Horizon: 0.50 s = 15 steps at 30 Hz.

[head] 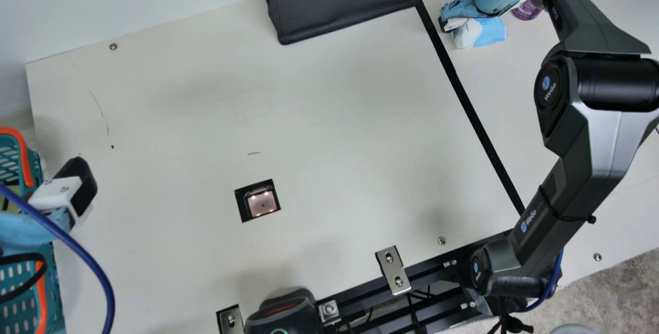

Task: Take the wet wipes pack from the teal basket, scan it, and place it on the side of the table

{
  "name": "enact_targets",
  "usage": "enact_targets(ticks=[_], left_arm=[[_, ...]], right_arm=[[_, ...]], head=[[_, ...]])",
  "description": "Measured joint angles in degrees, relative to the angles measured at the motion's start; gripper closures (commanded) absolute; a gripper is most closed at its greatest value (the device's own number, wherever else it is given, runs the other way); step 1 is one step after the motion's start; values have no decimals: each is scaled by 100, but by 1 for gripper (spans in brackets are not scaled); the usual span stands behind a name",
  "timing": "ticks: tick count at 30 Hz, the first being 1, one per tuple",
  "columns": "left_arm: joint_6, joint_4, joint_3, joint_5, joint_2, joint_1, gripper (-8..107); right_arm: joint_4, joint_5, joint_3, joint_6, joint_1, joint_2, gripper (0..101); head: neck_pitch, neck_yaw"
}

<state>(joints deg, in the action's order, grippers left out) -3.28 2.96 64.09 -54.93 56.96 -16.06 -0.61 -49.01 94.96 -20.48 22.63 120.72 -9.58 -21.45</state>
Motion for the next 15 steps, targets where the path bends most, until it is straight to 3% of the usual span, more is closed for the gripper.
enact_targets(ticks=[15], left_arm=[[0, 0, 0, 0, 0, 0, 9]], right_arm=[[-205, -153, -115, 117, -48, -471, 6]], head=[[0, 0]])
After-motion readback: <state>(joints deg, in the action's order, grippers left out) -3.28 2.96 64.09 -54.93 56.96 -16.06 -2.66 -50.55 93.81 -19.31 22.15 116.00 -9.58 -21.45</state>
